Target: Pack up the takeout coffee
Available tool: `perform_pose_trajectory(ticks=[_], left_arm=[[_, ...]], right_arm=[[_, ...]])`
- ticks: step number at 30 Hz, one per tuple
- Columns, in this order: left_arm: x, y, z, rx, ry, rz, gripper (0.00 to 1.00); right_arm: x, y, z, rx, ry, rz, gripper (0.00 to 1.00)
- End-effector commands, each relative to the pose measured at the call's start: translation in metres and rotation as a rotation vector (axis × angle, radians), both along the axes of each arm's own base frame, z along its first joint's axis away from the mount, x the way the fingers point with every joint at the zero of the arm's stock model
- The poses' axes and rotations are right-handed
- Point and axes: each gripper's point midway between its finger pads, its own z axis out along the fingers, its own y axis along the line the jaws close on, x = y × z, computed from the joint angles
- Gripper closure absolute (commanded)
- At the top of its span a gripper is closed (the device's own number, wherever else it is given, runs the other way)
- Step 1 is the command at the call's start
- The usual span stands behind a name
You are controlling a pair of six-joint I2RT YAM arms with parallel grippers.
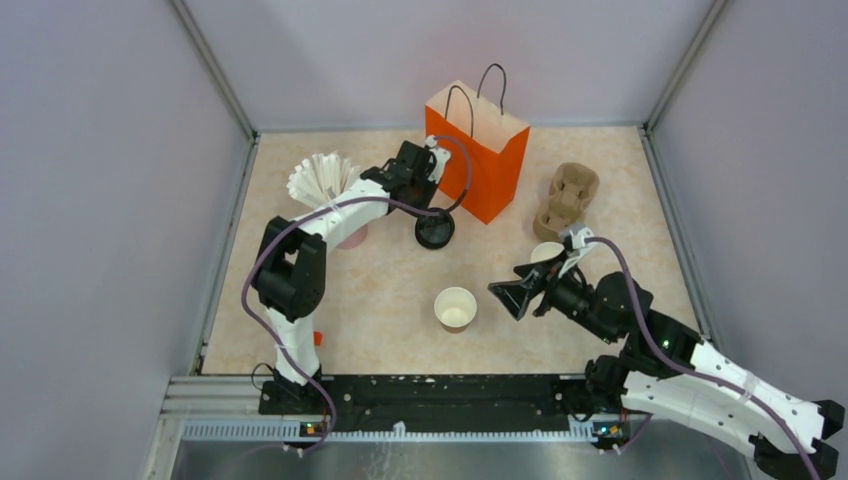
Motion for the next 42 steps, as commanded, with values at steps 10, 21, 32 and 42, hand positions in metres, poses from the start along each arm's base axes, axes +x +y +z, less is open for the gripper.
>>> perform_pose_trajectory(ticks=[10,21,32,42], left_arm=[[0.01,-0.01,0.024,-0.023,-0.071,-0.082,0.67],[0.008,-0.013,0.007,-0.011,-0.048,-0.119,0.69],[0.008,-0.011,-0.001,0.006,-0.047,-0.13,0.8],[0.009,-0.006,-0.007,0.034,-0.043,-0.117,0.72]], right_arm=[[-0.003,-0.005,0.01,0.037,-0.005,-0.007,0.24],[-0.003,-0.006,0.014,0.041,-0.011,-0.009,0.25],[-0.003,-0.006,0.01,0.035,-0.004,-0.012,0.25],[-0.003,-0.006,0.013,0.04,-0.005,-0.012,0.25]])
